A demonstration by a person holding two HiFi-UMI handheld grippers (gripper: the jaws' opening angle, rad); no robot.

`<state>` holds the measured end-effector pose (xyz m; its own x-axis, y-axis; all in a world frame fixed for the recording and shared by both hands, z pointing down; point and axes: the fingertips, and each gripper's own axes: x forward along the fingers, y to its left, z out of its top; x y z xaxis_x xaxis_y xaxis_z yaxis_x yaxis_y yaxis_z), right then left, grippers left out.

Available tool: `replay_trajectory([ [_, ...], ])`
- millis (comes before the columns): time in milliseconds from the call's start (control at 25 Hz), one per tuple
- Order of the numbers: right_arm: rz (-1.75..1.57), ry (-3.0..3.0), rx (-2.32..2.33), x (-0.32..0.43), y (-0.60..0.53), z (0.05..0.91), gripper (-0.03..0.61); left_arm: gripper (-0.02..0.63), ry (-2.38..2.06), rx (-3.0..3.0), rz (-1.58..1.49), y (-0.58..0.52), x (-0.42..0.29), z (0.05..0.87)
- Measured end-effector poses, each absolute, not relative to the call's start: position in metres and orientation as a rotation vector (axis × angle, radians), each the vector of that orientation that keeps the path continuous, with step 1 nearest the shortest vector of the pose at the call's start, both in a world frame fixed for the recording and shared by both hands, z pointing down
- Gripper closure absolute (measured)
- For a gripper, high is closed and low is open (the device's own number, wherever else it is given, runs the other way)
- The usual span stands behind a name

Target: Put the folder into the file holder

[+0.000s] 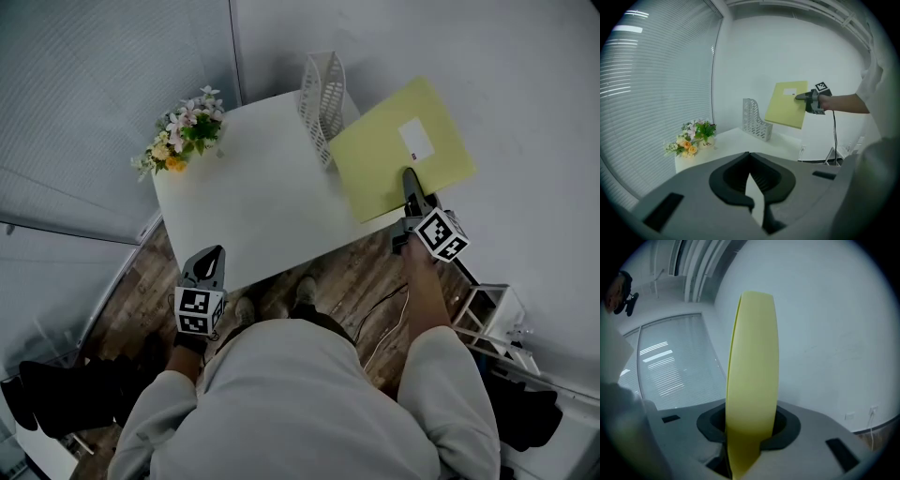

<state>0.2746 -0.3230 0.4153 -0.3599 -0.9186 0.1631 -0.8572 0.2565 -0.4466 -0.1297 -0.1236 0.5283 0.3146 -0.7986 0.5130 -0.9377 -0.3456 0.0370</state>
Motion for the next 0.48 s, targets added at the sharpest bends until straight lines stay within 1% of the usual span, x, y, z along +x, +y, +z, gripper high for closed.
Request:
replay_trajectory([
  [480, -0.51, 2.534, -1.698, 0.224, -0.393, 0.383, 0.439, 0.606, -1.641, 2.141, 0.57, -0.122, -0.153, 0.538],
])
